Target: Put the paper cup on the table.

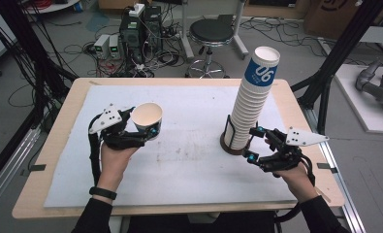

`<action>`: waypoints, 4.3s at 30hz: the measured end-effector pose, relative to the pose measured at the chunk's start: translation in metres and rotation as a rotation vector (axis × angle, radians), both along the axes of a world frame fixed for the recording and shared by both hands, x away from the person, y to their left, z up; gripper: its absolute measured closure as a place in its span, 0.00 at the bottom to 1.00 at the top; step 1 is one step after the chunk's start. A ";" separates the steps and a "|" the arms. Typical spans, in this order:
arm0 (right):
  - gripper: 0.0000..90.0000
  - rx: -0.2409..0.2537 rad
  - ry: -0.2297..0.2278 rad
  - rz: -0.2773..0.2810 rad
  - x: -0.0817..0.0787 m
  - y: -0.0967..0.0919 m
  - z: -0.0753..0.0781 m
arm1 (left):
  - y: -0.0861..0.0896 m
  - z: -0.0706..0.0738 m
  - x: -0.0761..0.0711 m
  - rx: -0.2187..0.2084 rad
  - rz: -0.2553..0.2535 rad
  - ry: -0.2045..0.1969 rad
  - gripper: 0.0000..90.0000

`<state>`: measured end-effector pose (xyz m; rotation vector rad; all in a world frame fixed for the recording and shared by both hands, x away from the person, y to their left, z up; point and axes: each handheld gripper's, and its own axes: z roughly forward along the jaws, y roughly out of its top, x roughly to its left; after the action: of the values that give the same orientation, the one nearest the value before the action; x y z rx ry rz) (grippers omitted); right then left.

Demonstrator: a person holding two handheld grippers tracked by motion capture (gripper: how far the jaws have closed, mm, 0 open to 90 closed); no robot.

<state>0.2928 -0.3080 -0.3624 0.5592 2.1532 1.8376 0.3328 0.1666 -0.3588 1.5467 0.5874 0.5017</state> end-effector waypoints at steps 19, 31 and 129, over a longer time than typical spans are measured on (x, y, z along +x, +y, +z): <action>0.21 -0.008 0.001 -0.008 -0.002 0.000 -0.002 | 0.011 -0.038 0.033 -0.005 0.154 0.037 0.24; 0.21 -0.014 0.008 -0.005 -0.002 0.001 -0.004 | 0.013 -0.059 0.048 -0.001 0.174 0.070 0.23; 0.16 -0.025 0.011 0.041 0.004 0.011 -0.009 | 0.037 -0.052 -0.003 0.142 0.251 0.214 0.16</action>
<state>0.2967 -0.2971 -0.3710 0.5244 2.2076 1.8301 0.3298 0.2038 -0.4104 1.6828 0.9350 0.5815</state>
